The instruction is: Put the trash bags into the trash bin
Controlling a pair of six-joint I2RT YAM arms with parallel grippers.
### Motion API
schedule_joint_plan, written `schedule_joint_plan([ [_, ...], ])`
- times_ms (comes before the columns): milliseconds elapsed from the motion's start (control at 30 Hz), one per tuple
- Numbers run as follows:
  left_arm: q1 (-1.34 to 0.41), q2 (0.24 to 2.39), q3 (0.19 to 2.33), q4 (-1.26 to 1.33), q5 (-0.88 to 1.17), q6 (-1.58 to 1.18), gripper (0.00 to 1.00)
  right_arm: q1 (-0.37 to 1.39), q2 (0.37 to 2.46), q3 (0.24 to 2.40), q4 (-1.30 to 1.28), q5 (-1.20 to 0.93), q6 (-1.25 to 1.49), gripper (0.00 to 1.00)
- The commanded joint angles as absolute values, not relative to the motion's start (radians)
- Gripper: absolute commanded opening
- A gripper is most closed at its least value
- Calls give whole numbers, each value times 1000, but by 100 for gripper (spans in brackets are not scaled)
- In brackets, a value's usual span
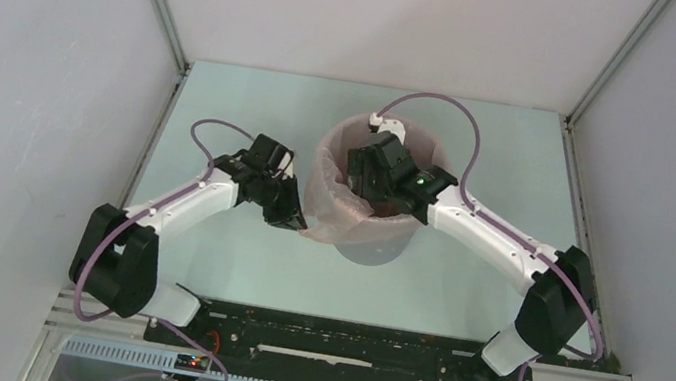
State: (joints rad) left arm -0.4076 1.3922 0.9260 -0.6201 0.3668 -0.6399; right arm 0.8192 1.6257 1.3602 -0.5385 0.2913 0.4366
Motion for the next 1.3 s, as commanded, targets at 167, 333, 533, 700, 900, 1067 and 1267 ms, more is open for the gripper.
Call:
schedule_joint_plan([
  [167,-417,1394,1001,-662,351,-586,24,815,1612,1544,-669,336,428,82],
  [333,-418,1326,970,-669,337,-582,38,824,1610,1646,-748,337,413,83],
  [533,-416,1271,966,-701,299,-564,48,837,1509,1707,-811,307,404,83],
  [700,-416,1298,999,-694,304,-577,53,834,1416,1763,-874,299,406,83],
  [900,-416,1237,1004,-716,288,-583,61,695,1261,1724,-905,223,427,85],
  [1067,-415,1129,1000,-794,213,-578,66,383,1175,1639,-917,41,415,86],
  [1267,-389,1107,977,-778,188,-648,68,163,1143,1623,-976,-94,421,86],
])
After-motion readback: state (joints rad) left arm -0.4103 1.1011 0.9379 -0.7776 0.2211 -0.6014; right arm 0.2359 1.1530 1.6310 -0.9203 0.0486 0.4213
